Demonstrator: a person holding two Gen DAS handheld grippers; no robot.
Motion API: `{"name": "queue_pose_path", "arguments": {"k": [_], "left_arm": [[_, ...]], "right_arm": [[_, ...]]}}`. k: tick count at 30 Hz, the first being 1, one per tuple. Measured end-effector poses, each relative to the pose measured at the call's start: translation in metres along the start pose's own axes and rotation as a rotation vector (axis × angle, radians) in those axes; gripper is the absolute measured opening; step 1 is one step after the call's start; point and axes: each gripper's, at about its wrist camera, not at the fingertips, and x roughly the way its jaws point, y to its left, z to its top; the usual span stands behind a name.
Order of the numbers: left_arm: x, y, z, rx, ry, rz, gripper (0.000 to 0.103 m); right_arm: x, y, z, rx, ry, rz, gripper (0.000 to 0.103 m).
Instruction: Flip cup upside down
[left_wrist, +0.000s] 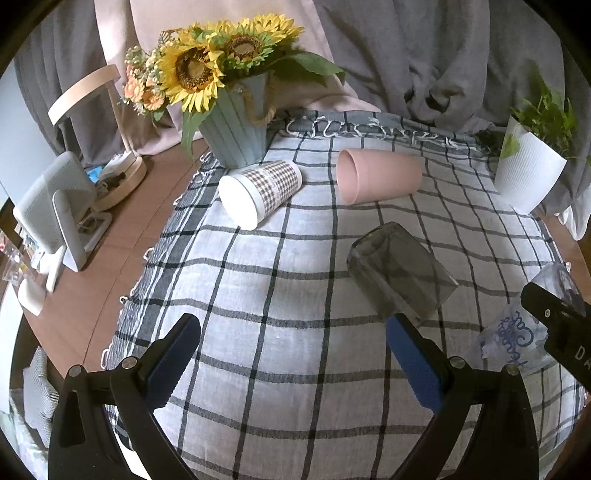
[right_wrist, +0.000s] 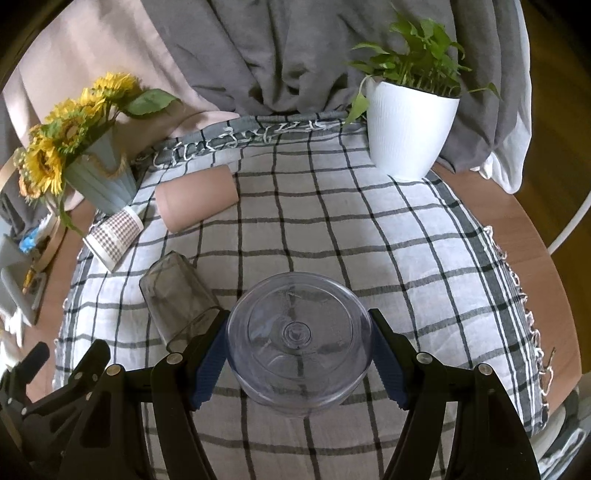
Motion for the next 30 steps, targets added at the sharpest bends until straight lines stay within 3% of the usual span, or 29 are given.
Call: {"name": "queue_pose_path", "arguments": {"k": [15, 22, 24, 30], "left_arm": [[-0.005, 0.001, -0.01, -0.02, 0.011, 0.007, 0.102], [-0.007, 0.003, -0.009, -0.034, 0.008, 0.002, 0.102], [-0.007, 0.004, -0.009, -0.034, 0.007, 0.006, 0.102], [-0.01, 0.004, -0.009, -0.021, 0.003, 0.008, 0.102]], "right_arm": [[-0.008, 0.004, -0.014, -0.072, -0.001, 0.008, 0.071], [-0.006, 0.001, -0.013, -0.049, 0.019, 0.026, 0.072], [-0.005, -0.001, -0.013, -0.037, 0.028, 0.029, 0.081], [-0.006, 0.001, -0.014, -0.044, 0.021, 0.037, 0.085]]}}
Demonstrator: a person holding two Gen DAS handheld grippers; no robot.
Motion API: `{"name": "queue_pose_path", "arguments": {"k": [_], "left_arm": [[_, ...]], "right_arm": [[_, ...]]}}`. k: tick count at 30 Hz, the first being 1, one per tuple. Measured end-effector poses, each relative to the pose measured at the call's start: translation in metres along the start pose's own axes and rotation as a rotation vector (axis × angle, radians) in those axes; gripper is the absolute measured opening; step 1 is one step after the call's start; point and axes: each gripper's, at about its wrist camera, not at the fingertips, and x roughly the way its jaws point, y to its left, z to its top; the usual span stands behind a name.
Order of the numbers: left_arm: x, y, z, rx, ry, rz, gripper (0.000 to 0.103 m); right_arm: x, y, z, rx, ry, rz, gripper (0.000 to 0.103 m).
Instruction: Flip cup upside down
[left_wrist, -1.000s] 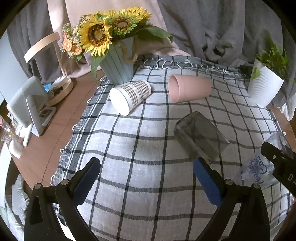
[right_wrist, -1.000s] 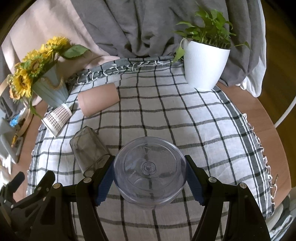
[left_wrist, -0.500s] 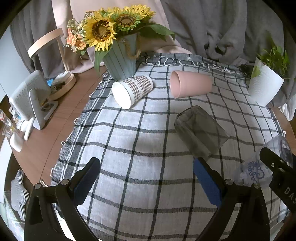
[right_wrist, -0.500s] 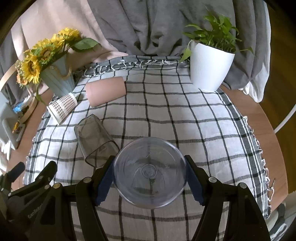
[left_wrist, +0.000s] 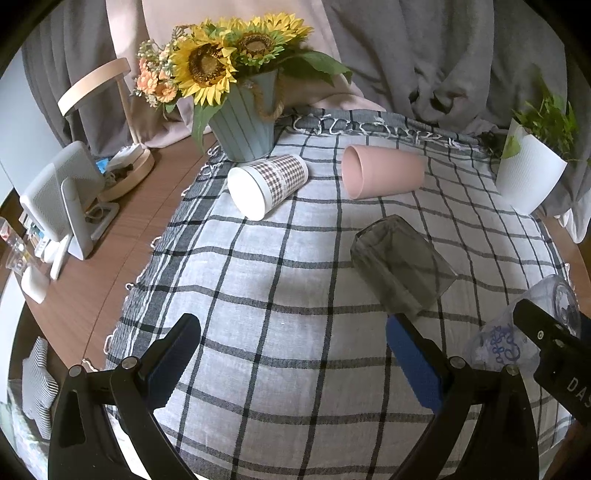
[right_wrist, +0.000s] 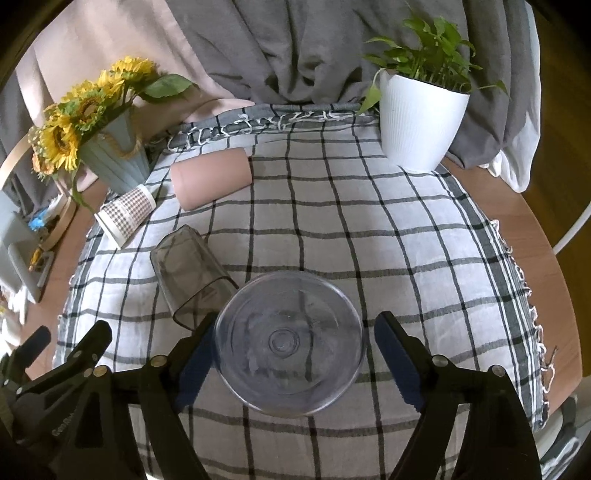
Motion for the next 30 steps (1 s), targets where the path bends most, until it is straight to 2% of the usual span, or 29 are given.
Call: {"name": "queue_pose_path", "arguments": {"k": [3, 10, 15, 25, 30], "left_arm": [[-0.002, 0.0, 0.0, 0.005, 0.001, -0.001, 0.102], [-0.021, 0.005, -0.001, -0.001, -0.031, -0.013, 0.102], [-0.059, 0.012, -0.005, 0.006, -0.085, -0.036, 0.102], [-0.143, 0.02, -0.014, 0.029, -0.21, -0.07, 0.103], [-0.171, 0.024, -0.026, 0.035, -0.232, -0.083, 0.103]], "right_arm": [[-0.004, 0.001, 0.0, -0.006, -0.011, 0.0, 0.092], [-0.042, 0.002, -0.002, 0.002, -0.086, -0.036, 0.092], [-0.091, 0.002, -0.012, 0.017, -0.176, -0.042, 0.092], [-0.177, -0.007, -0.039, 0.048, -0.285, -0.015, 0.093], [-0.21, -0.009, -0.055, 0.046, -0.34, -0.014, 0.096]]}}
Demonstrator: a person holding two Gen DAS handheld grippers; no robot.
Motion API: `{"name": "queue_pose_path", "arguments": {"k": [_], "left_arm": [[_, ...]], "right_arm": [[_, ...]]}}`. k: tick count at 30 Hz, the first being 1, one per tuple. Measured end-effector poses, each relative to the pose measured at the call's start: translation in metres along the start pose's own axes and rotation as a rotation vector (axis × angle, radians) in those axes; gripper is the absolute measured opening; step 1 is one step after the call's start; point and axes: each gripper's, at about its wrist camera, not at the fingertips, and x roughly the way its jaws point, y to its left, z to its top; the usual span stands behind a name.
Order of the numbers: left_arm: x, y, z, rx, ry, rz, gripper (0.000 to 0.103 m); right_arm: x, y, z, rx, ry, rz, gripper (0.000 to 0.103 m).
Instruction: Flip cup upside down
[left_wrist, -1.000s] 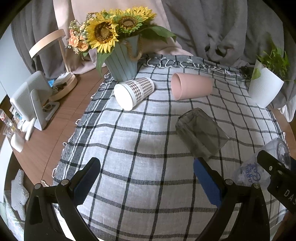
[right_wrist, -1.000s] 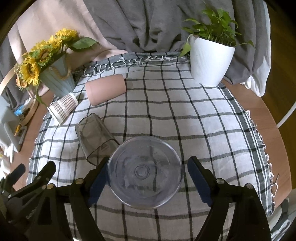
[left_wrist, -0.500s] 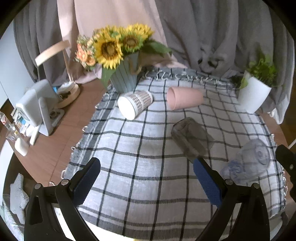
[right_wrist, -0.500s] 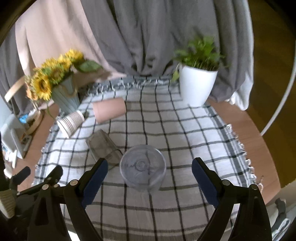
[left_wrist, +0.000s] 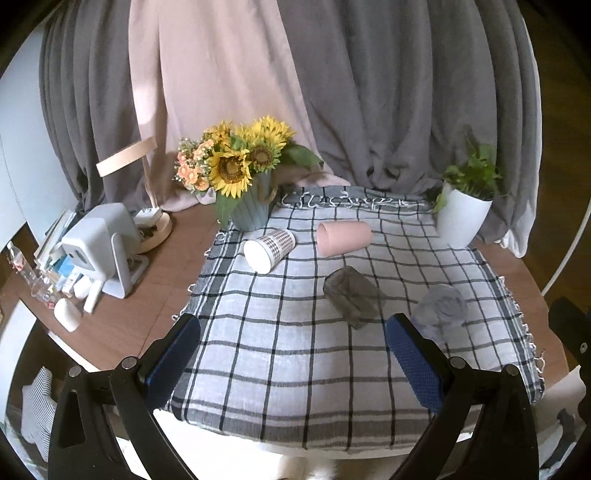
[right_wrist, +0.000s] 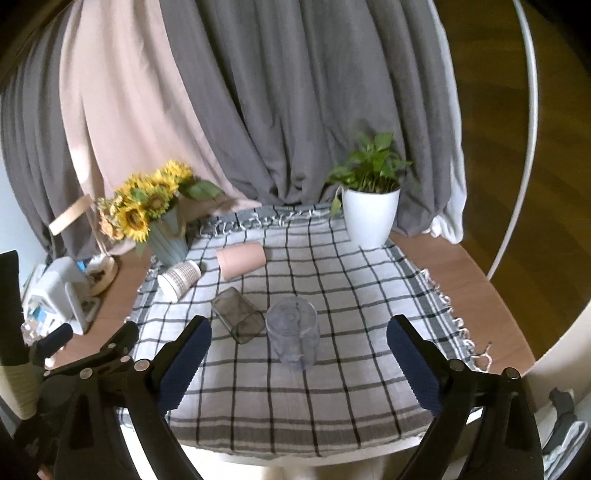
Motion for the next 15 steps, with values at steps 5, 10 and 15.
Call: {"name": "queue_pose_path", "arguments": {"k": [5, 10, 15], "left_arm": [[-0.024, 0.005, -0.007, -0.016, -0.017, -0.006, 0.103], [-0.041, 0.006, -0.015, -0.01, -0.032, 0.003, 0.103], [-0.053, 0.004, -0.02, -0.003, -0.052, 0.009, 0.103]], "right_arm": [[-0.023, -0.004, -0.005, 0.013, -0.018, 0.01, 0.097], [-0.039, -0.006, -0.013, 0.015, -0.035, 0.013, 0.097], [-0.05, -0.006, -0.018, 0.0, -0.052, 0.01, 0.097]]}}
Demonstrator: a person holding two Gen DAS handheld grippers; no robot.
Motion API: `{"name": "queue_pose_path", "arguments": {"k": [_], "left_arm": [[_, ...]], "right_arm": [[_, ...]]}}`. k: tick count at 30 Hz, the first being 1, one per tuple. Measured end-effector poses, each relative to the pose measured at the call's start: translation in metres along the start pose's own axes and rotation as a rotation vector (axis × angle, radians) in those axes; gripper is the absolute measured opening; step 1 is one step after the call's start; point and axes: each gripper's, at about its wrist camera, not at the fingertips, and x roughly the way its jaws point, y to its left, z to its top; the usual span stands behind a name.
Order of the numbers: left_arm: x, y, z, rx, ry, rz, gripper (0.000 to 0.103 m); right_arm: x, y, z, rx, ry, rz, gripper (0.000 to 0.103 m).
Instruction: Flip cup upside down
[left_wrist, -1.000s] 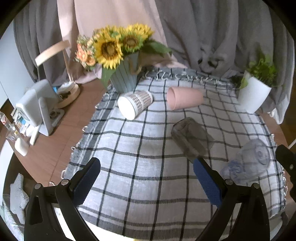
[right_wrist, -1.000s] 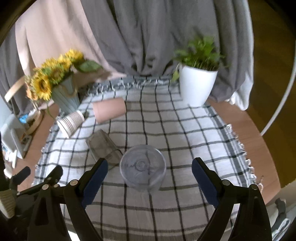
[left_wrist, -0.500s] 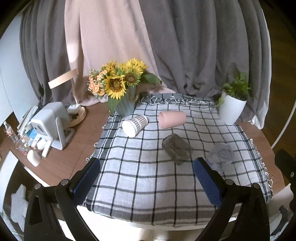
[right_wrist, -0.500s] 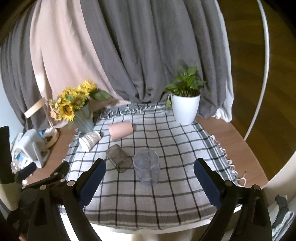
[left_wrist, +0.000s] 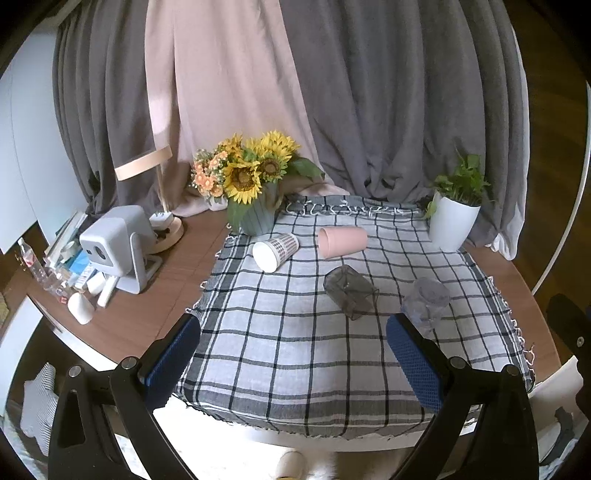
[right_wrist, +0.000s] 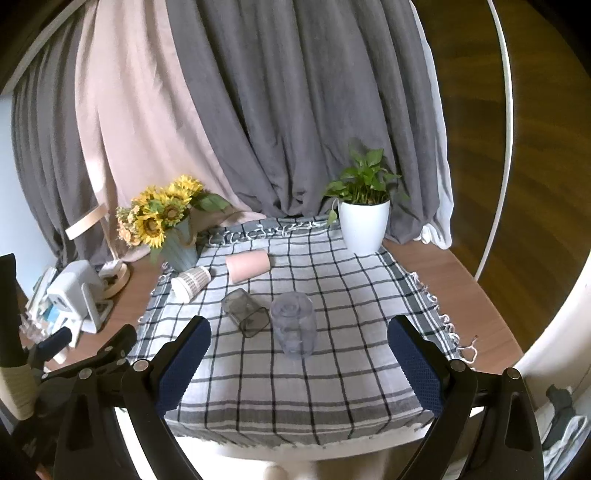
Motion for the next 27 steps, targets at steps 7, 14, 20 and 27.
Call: {"name": "queue_pose_path", "arguments": {"k": [7, 14, 20, 27], "left_arm": [[-0.01, -0.004, 0.004, -0.001, -0.031, -0.001, 0.103], [-0.013, -0.011, 0.007, 0.01, -0.051, 0.012, 0.103], [-0.014, -0.016, 0.008, 0.02, -0.059, 0.011, 0.103], [-0.012, -0.017, 0.009, 0.021, -0.058, 0.005, 0.103]], "right_arm": [[-0.007, -0.005, 0.0, 0.001, -0.007, 0.0, 0.097], [-0.009, -0.009, 0.001, 0.002, -0.009, -0.003, 0.097], [-0.009, -0.014, 0.003, 0.002, -0.007, -0.008, 0.097], [-0.006, -0.015, 0.004, -0.004, 0.0, -0.006, 0.097]]}}
